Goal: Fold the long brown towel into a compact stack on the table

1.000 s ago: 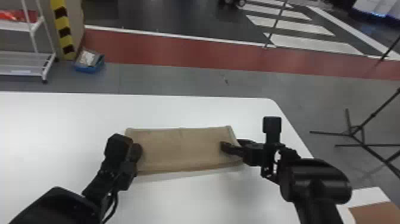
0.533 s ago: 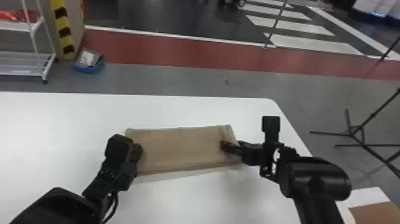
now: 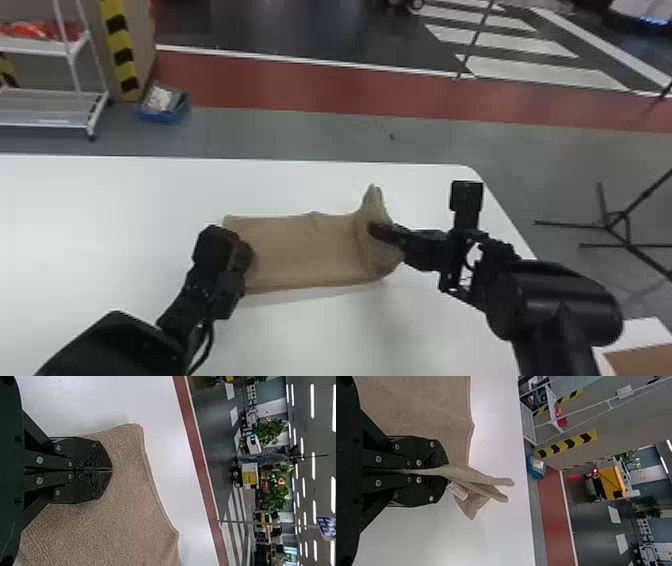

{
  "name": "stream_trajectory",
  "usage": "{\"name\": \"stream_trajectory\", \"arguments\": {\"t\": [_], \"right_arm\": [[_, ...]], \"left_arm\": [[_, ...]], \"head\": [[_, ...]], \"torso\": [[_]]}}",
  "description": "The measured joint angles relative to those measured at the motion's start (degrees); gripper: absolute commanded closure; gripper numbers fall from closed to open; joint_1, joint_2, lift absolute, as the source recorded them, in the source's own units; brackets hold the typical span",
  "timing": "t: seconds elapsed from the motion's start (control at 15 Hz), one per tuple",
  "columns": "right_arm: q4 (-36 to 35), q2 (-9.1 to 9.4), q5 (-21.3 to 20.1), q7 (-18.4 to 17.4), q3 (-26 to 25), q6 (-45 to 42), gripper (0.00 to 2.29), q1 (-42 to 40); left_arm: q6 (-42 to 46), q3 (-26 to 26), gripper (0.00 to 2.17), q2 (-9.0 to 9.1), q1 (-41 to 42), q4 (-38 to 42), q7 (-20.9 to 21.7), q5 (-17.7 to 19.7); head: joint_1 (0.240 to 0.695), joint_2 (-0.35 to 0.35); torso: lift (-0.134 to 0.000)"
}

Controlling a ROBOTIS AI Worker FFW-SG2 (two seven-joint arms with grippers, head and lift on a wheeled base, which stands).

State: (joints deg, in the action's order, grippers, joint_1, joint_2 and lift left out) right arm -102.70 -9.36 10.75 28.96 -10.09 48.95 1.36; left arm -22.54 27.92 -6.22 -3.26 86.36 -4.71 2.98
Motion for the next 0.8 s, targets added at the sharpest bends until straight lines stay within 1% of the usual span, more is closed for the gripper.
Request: {"name": "stream_trajectory", "arguments": {"t": [0.2,0.27,0.4,0.47,0.53,0.67,0.73,0.8], "right_arm": [[-2.93,2.46,0.25,-0.53,2.95,0.59,1.32,0.39],[-2.96,2.89,0.05,-0.89,4.31,0.53,1.32,0.9],[-2.45,3.86,-0.46,-1.58,6.28,0.31,1.32,1.71],[-2.17,4.06,-0.4,-1.94,6.17,0.2,1.32,2.12],[-1.91,4.06,-0.18,-2.18,5.59,0.13,1.32,2.5],[-1.27,3.86,0.43,-2.5,3.92,0.16,1.32,3.53],[-0.82,3.77,0.96,-2.53,3.18,0.52,1.32,4.43],[-0.31,3.72,1.46,-2.53,2.73,1.26,1.32,5.44]], "left_arm": [[-0.19,0.54,1.97,0.11,0.15,0.21,0.01,0.05],[-0.24,0.56,1.97,0.12,0.44,0.57,0.15,0.26],[-0.15,0.03,1.97,-0.17,2.15,3.8,0.12,0.72],[-0.02,-0.96,1.97,-0.47,3.61,6.86,0.39,0.84],[-0.01,-2.18,1.97,-0.92,5.01,9.76,1.14,1.1],[-1.13,-4.53,1.97,-2.97,7.23,15.48,2.36,2.76],[-2.56,-5.41,1.97,-4.14,7.65,17.24,3.37,3.69],[-3.9,-6.24,1.97,-4.74,7.7,17.8,4.71,4.17]], "head": [[0.695,-0.19],[0.695,-0.179],[0.695,-0.152],[0.695,-0.149],[0.695,-0.147],[0.695,-0.144],[0.695,-0.142],[0.695,-0.138]], "torso": [[-0.112],[-0.112],[-0.112],[-0.112],[-0.112],[-0.112],[-0.112],[-0.112]]}}
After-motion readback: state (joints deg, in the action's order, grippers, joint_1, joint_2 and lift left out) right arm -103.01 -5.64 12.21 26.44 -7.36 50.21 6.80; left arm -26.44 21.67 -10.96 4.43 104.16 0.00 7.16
